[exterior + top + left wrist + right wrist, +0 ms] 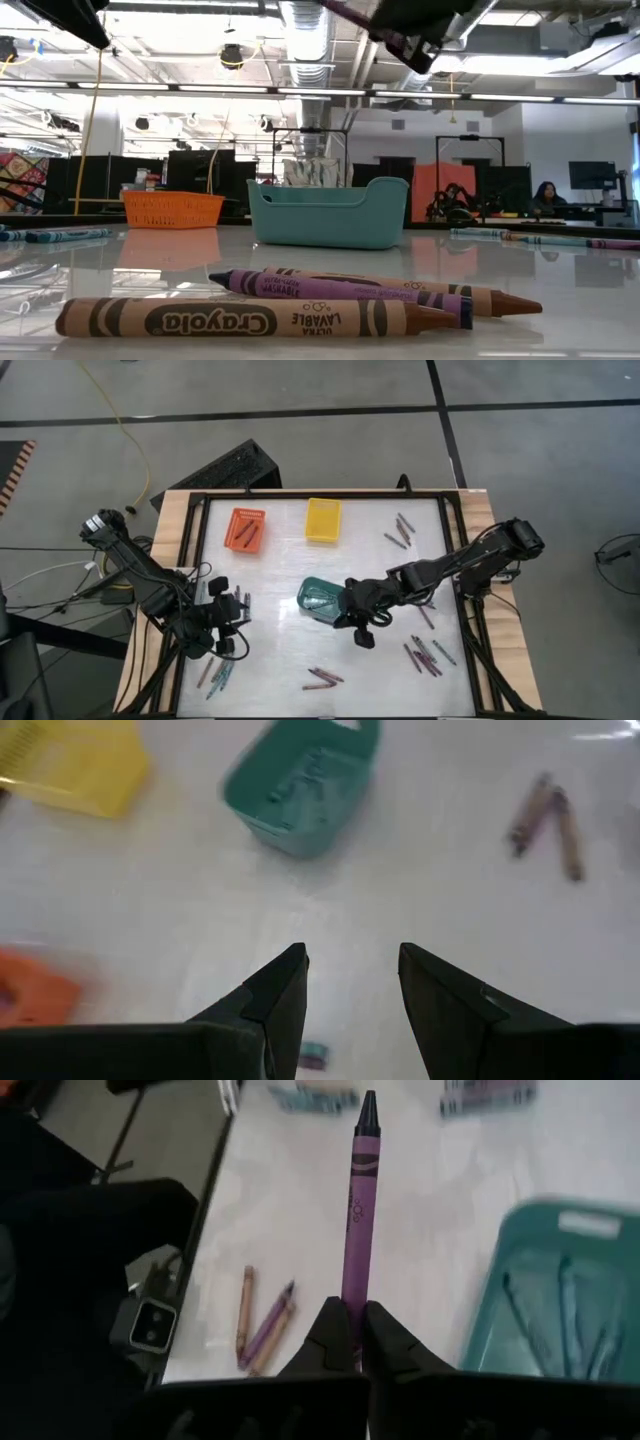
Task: Sort crayons
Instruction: Put the violet crayon into the orange bin
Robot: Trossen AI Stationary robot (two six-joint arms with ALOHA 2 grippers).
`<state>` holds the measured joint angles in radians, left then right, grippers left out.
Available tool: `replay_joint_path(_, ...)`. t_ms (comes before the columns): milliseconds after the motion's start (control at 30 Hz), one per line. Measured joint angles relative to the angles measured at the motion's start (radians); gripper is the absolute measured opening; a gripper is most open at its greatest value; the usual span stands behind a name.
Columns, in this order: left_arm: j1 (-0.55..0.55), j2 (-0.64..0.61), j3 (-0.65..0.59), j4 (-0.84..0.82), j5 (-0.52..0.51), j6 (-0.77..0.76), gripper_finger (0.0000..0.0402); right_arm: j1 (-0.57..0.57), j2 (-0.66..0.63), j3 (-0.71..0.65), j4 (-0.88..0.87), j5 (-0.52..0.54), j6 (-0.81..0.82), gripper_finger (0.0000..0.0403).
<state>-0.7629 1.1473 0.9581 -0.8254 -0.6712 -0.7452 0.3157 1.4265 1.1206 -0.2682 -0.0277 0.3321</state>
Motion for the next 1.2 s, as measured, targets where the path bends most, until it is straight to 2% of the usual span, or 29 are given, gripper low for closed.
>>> replay_joint_path(233, 0.097, 0.000, 0.000, 0.039, -0.224, 0.104, 0.0149, -0.062, 0.007, 0.000, 0.203, 0.007, -0.193, 0.0000)
replay_joint_path(333, 0.157, -0.001, 0.000, 0.131, -0.243, 0.224, 0.0149, -0.101, 0.013, 0.000, 0.262, 0.006, -0.259, 0.0000)
replay_joint_path(467, 0.237, -0.002, 0.000, 0.334, -0.112, 0.443, 0.0149, -0.143, 0.014, 0.000, 0.292, 0.006, -0.318, 0.0000)
replay_joint_path(567, 0.288, -0.002, 0.000, 0.443, -0.062, 0.551, 0.0149, -0.148, 0.013, 0.000, 0.340, 0.004, -0.367, 0.0000)
replay_joint_path(700, 0.349, -0.002, 0.000, 0.586, 0.077, 0.659, 0.0149, -0.146, 0.012, 0.000, 0.382, 0.000, -0.408, 0.0000)
replay_joint_path(867, 0.385, -0.002, 0.000, 0.731, 0.189, 0.740, 0.0149, -0.139, 0.012, 0.000, 0.422, 0.000, -0.449, 0.0000)
replay_joint_path(1033, 0.410, -0.001, 0.000, 0.792, 0.298, 0.759, 0.0149, -0.139, 0.012, 0.000, 0.464, 0.001, -0.474, 0.0000)
replay_joint_path(1200, 0.416, 0.000, 0.000, 0.827, 0.332, 0.764, 0.0140, -0.139, 0.011, 0.000, 0.498, 0.001, -0.491, 0.0000)
